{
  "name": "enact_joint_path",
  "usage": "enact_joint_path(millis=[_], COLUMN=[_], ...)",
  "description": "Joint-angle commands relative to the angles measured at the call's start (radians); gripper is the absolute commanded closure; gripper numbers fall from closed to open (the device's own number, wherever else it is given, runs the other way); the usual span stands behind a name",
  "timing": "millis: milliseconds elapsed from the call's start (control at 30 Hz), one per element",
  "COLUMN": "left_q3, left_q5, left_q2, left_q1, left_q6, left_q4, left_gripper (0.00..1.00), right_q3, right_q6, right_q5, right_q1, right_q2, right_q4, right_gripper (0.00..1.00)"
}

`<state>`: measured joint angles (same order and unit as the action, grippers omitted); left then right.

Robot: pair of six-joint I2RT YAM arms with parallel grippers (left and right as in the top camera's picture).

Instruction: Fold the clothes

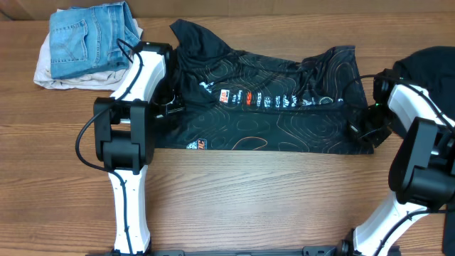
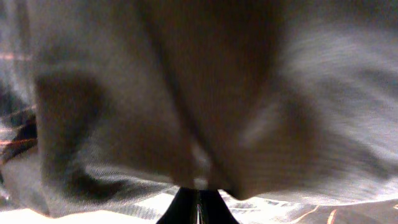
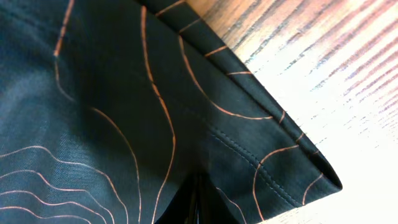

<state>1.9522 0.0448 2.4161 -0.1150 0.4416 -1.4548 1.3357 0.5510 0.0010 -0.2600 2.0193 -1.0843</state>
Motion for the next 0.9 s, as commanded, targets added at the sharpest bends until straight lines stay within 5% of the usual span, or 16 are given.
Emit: enact_joint_path(millis=[0, 433, 767, 800, 867], left_q3=[-0.022, -0.022, 0.071, 0.101, 0.211], left_q5=[-0.173, -0.175, -0.202, -0.188, -0.047], left_q2=[0.004, 0.003, -0.11, -0.128, -0.158], left_q1=[0.026, 0.029, -0.016, -0.024, -0.048], left_q6=[0.125, 0.151, 0.157, 0.137, 0.046], left_q4=[-0.065, -0.198, -0.138, -0.126, -0.072], left_gripper=[0.96, 0.96, 0.96, 0.91, 0.43], right_q3=[-0.056, -0.037, 0.321, 0.371, 0.452], right_q6=[0.083, 0.087, 0.087, 0.023, -0.101], right_q5=[0.095, 0.096, 0.098, 0.042, -0.103], right_q1=[-0.021, -0.214, -0.208, -0.199, -0.172], right_q2=[0.025, 0.025, 0.011, 0.011, 0.011], right_q4=[-0.008, -0.017, -0.262, -0.273, -0.262], right_gripper=[0.96, 0.96, 0.95, 0.9, 0.28])
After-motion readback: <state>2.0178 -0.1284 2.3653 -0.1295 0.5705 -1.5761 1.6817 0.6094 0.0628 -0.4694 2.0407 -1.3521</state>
